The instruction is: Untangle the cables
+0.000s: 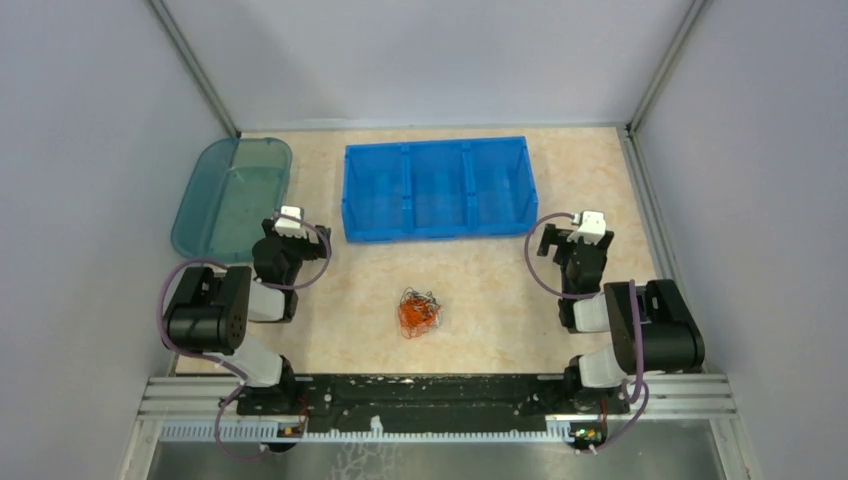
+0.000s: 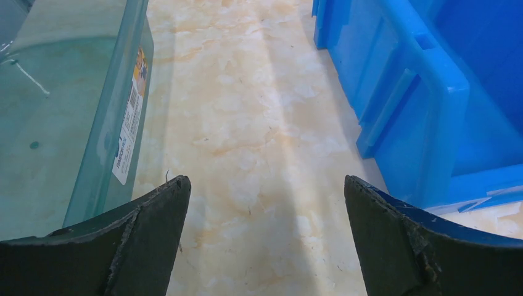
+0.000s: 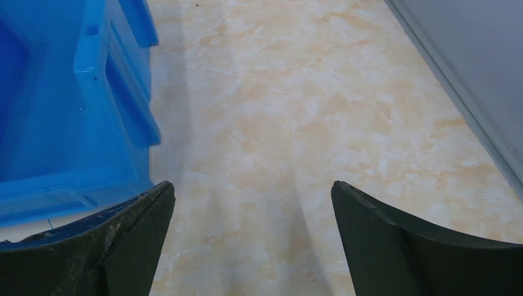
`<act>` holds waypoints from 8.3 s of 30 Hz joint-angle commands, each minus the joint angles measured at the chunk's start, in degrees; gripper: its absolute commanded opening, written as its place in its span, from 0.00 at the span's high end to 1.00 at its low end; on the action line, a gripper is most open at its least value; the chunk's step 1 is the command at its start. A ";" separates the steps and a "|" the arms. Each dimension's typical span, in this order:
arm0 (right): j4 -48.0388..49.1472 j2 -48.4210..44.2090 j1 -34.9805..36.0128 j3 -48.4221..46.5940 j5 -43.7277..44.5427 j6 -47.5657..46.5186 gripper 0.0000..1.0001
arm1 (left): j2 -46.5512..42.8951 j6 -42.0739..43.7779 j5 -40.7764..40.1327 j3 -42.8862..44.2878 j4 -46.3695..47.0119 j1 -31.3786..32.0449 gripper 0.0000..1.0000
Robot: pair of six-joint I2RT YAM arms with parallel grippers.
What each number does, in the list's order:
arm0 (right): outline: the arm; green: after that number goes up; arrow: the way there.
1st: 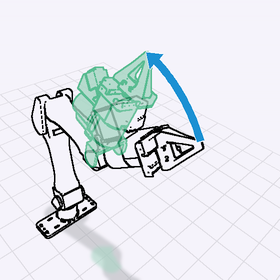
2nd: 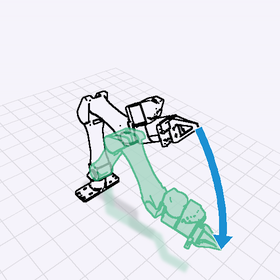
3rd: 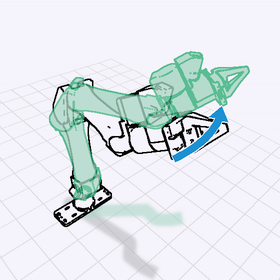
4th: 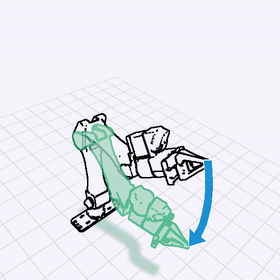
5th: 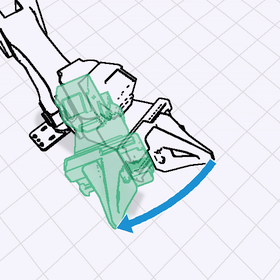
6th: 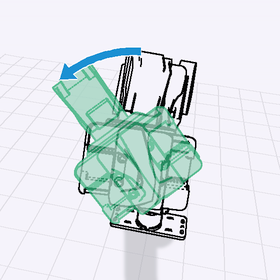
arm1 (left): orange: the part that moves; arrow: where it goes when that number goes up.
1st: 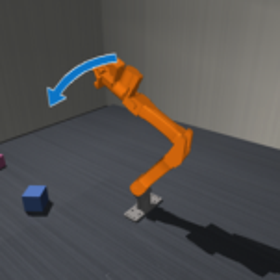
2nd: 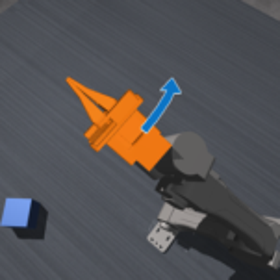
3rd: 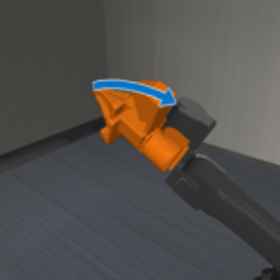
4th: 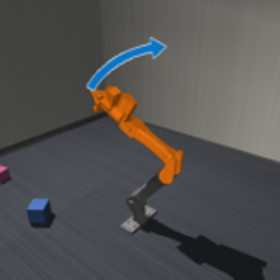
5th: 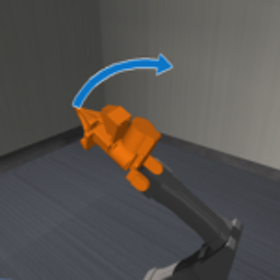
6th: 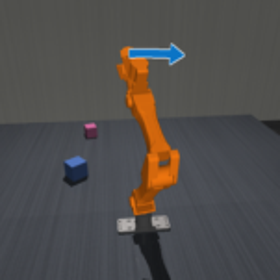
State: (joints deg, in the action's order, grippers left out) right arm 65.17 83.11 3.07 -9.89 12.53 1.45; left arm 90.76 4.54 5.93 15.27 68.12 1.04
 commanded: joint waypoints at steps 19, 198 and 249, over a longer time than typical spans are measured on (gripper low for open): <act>-14.87 -9.66 -0.26 -6.13 4.59 2.94 0.01 | -2.43 0.75 1.66 -0.32 0.25 0.28 0.00; -30.96 -4.67 44.82 -36.19 -49.19 28.27 1.00 | -24.90 31.34 42.82 46.66 -115.89 17.73 0.09; -20.02 -5.26 46.97 -34.68 -53.94 35.68 0.64 | -32.11 40.34 52.35 47.52 -122.14 21.98 0.96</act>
State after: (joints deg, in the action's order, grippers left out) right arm 40.32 80.82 49.39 -44.88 -42.00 37.45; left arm 62.59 48.12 58.02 64.40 -57.80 22.74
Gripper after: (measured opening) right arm 0.249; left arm 0.070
